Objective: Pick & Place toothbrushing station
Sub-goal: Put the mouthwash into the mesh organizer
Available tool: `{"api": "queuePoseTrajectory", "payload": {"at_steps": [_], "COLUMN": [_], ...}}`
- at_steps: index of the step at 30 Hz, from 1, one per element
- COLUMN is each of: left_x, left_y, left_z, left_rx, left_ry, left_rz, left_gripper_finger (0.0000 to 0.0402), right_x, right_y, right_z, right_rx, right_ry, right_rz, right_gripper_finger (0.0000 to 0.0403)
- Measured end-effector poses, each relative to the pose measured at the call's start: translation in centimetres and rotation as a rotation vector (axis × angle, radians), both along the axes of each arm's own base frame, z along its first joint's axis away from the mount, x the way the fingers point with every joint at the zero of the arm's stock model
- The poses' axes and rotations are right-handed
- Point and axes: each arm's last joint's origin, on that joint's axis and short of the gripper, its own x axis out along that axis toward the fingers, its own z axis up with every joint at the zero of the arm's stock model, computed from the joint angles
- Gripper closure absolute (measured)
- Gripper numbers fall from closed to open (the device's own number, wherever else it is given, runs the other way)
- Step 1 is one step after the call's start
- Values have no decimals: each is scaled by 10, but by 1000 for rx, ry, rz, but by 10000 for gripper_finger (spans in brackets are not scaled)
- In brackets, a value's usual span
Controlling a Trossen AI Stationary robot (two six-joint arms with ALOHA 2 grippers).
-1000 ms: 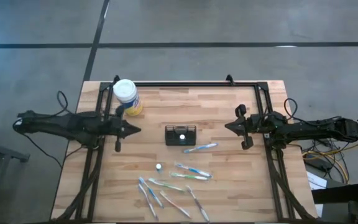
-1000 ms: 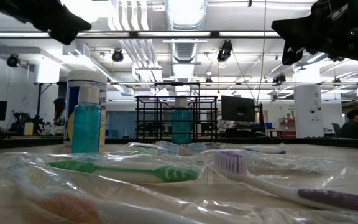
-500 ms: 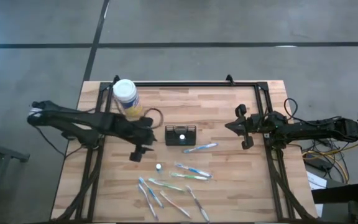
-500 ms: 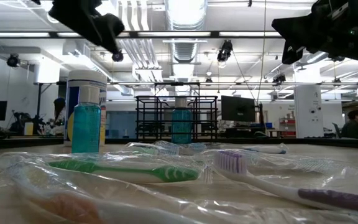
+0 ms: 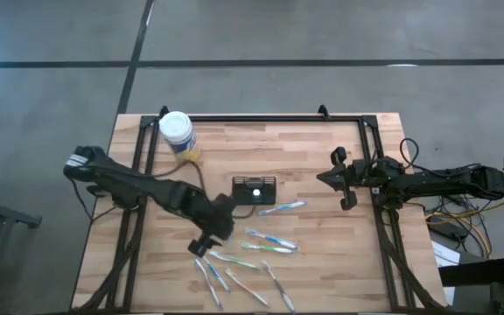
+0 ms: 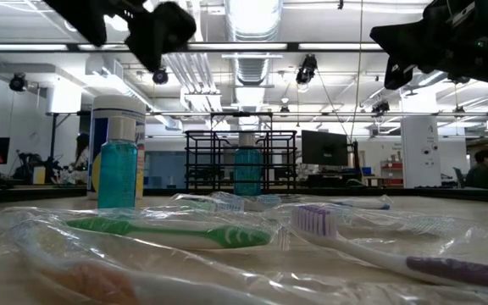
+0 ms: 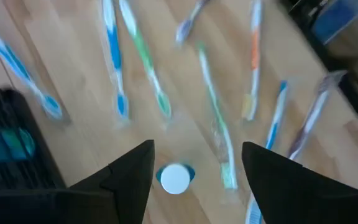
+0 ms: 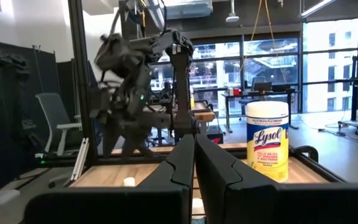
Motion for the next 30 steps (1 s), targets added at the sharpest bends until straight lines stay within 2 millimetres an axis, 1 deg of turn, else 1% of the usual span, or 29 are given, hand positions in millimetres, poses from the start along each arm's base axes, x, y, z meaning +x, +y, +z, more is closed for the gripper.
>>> {"api": "queuePoseTrajectory", "payload": {"at_steps": [7, 14, 20, 30], "left_x": [14, 20, 22, 24], "left_y": [-7, -9, -7, -5], "left_z": [-21, -30, -33, -38], "left_rx": [66, 85, 156, 174], "left_ry": [180, 211, 196, 214], "left_rz": [-1, -7, 8, 17], "left_gripper_finger": [148, 149, 149, 149], "right_x": [1, 2, 2, 2], "right_y": [0, 0, 0, 0], "right_z": [-3, -7, -7, -8], "right_rx": [3, 3, -2, -5], "right_ry": [29, 73, 76, 78], "right_rz": [0, -2, -3, -4], "right_gripper_finger": [390, 390, 390, 390]}}
